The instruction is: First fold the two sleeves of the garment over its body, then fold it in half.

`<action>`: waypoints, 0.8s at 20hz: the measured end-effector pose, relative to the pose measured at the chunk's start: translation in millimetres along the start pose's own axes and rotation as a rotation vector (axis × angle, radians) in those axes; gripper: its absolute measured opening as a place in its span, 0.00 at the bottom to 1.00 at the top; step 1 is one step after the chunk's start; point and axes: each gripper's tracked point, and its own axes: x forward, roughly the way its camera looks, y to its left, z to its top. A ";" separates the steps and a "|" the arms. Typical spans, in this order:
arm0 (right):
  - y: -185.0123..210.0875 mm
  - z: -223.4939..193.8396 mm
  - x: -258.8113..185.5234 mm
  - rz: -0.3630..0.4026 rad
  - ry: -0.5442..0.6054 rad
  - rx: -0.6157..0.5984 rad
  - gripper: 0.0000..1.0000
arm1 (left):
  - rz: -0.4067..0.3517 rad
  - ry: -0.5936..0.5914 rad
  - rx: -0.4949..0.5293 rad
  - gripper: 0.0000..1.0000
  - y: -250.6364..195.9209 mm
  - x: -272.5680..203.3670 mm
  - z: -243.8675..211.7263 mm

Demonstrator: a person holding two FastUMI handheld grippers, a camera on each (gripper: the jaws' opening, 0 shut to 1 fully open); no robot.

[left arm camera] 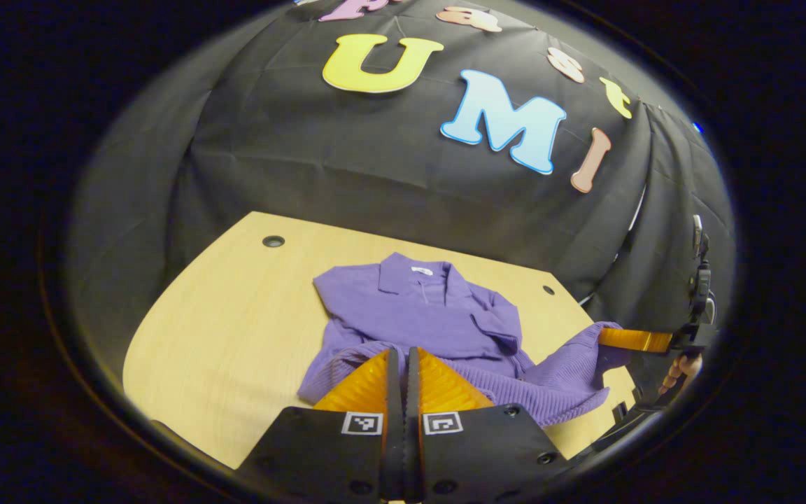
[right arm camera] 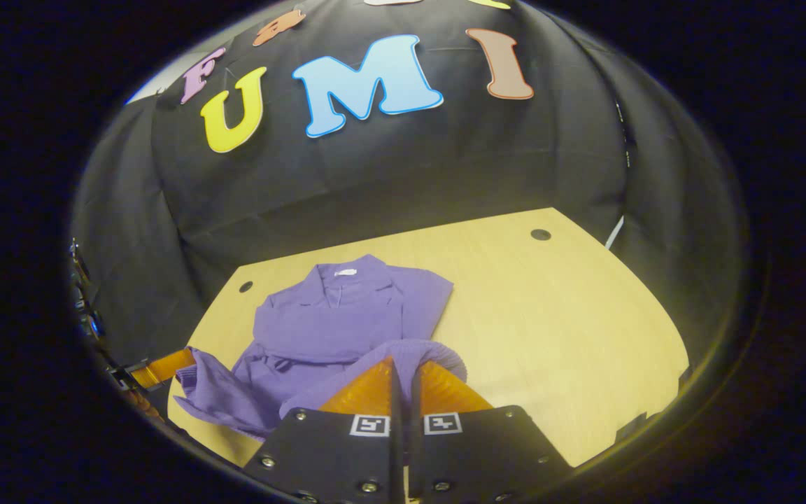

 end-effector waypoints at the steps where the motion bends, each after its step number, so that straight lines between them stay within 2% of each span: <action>1: -0.3 8.7 9.8 0.009 -0.005 -0.009 0.03 | 0.009 -0.013 0.007 0.07 0.4 9.9 11.0; 9: -2.2 77.8 72.3 0.048 -0.044 -0.036 0.03 | 0.048 -0.090 0.064 0.07 -3.4 89.4 82.5; 16: -4.6 110.2 140.2 0.062 -0.066 -0.048 0.03 | 0.106 -0.171 0.067 0.06 10.1 156.7 118.7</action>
